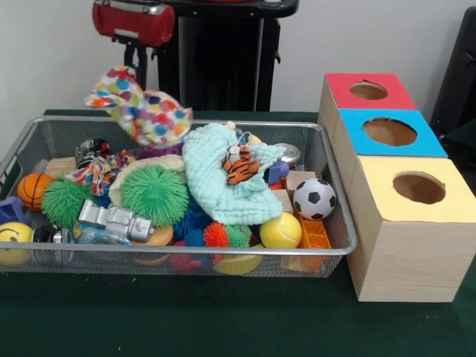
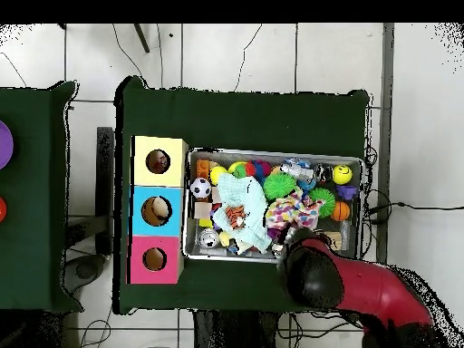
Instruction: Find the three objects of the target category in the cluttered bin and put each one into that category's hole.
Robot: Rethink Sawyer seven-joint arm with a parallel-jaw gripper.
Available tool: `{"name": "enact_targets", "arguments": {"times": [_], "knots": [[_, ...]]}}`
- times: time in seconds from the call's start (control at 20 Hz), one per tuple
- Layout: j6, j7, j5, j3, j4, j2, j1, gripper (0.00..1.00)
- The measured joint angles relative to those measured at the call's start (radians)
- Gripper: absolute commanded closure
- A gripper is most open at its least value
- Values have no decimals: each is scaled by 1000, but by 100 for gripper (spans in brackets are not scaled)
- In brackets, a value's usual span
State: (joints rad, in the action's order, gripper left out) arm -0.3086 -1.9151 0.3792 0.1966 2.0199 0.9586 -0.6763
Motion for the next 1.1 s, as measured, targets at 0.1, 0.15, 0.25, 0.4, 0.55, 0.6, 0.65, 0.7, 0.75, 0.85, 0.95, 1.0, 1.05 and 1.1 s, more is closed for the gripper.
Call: {"name": "enact_targets", "arguments": {"times": [0.1,0.15,0.25,0.4,0.55,0.6,0.65,0.7,0.75,0.85,0.95,1.0,1.05,1.1], "knots": [[-15,0,-33,0,3,26,45,100],[-21,0,-46,0,3,35,62,100],[-30,0,-67,0,3,49,88,100],[-35,0,-90,0,3,66,124,100],[-36,0,-116,-3,3,89,172,100],[-37,0,-133,-6,3,103,207,100],[-40,0,-142,-9,3,108,222,100],[-43,0,-154,-12,3,113,245,100],[-46,0,-165,-16,2,118,268,100],[-47,0,-184,-31,-1,121,316,100],[-47,0,-200,-51,-7,120,368,100],[-48,-1,-205,-58,-9,119,385,100],[-48,-3,-211,-74,-14,114,419,100],[-47,-6,-217,-90,-21,107,452,100]]}}
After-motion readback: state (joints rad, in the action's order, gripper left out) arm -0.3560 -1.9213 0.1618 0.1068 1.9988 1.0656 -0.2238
